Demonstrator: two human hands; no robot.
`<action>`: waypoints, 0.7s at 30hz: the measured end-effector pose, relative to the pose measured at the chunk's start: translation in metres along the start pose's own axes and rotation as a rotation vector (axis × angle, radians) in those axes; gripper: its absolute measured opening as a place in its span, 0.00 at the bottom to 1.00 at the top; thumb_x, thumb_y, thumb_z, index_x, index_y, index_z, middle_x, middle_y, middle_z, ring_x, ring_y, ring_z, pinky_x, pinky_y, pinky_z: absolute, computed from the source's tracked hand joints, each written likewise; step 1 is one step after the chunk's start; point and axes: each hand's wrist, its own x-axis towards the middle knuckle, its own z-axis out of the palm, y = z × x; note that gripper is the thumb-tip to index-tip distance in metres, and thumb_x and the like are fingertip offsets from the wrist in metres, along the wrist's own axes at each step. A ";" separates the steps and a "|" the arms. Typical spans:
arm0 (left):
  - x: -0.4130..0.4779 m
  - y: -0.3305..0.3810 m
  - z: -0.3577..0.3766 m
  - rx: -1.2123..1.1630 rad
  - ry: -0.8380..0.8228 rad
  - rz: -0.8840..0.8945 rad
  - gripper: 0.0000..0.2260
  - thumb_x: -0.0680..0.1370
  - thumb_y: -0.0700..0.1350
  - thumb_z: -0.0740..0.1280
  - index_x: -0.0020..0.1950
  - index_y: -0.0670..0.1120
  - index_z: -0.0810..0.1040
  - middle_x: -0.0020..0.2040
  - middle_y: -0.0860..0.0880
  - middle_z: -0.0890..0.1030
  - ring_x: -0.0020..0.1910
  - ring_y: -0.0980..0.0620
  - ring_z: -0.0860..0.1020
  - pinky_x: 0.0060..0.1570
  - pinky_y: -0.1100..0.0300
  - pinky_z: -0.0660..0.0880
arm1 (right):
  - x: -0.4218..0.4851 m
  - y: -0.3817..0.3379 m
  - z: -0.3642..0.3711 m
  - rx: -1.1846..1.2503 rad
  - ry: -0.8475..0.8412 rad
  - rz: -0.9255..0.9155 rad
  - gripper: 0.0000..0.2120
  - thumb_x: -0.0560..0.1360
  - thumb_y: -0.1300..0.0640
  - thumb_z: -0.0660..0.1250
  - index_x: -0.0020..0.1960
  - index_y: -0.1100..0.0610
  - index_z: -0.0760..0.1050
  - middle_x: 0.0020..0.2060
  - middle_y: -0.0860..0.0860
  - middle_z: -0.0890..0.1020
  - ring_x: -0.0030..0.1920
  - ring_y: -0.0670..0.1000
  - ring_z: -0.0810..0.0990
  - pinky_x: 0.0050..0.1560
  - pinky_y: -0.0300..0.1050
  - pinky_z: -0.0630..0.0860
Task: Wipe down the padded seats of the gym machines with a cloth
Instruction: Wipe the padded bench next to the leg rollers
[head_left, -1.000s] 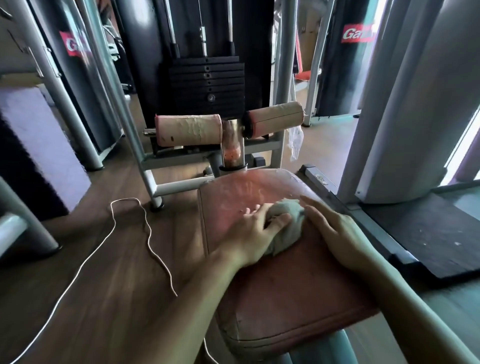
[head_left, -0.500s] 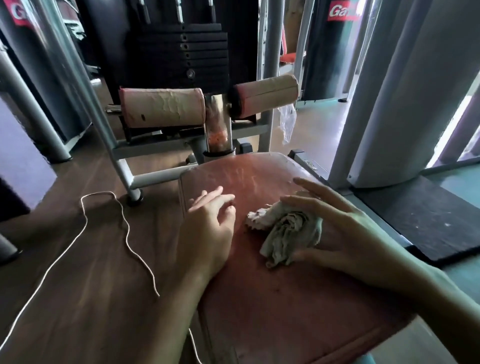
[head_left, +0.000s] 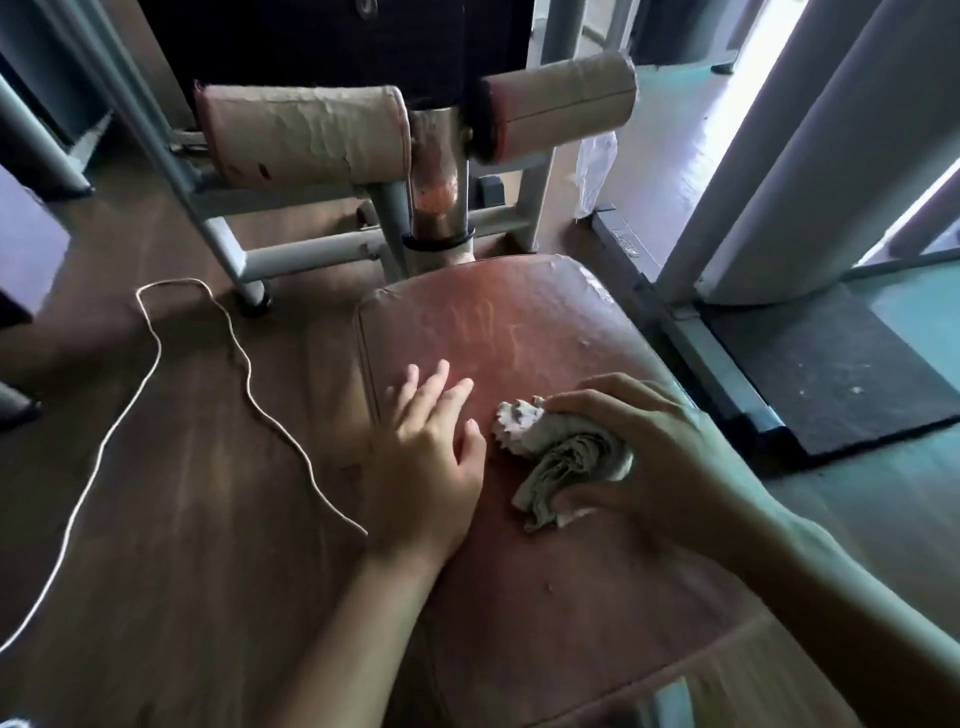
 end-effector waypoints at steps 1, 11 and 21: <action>0.000 0.001 -0.001 0.018 -0.013 0.001 0.20 0.78 0.45 0.60 0.68 0.45 0.79 0.73 0.45 0.74 0.76 0.43 0.67 0.77 0.48 0.61 | 0.005 -0.003 -0.005 -0.053 -0.076 0.008 0.39 0.61 0.25 0.68 0.71 0.32 0.67 0.65 0.34 0.73 0.65 0.47 0.73 0.64 0.50 0.73; -0.013 0.040 -0.069 0.302 -0.487 -0.104 0.20 0.82 0.46 0.61 0.75 0.54 0.72 0.78 0.54 0.66 0.78 0.48 0.64 0.73 0.54 0.66 | -0.004 -0.042 -0.027 -0.139 -0.407 0.288 0.34 0.67 0.37 0.76 0.69 0.40 0.68 0.60 0.46 0.71 0.57 0.59 0.72 0.54 0.52 0.77; 0.032 0.157 -0.212 0.101 -0.086 -0.162 0.11 0.78 0.43 0.69 0.59 0.49 0.83 0.56 0.53 0.83 0.54 0.48 0.78 0.55 0.60 0.71 | -0.015 -0.104 -0.199 0.421 0.049 0.451 0.22 0.62 0.37 0.79 0.51 0.42 0.77 0.40 0.41 0.84 0.41 0.45 0.83 0.42 0.49 0.81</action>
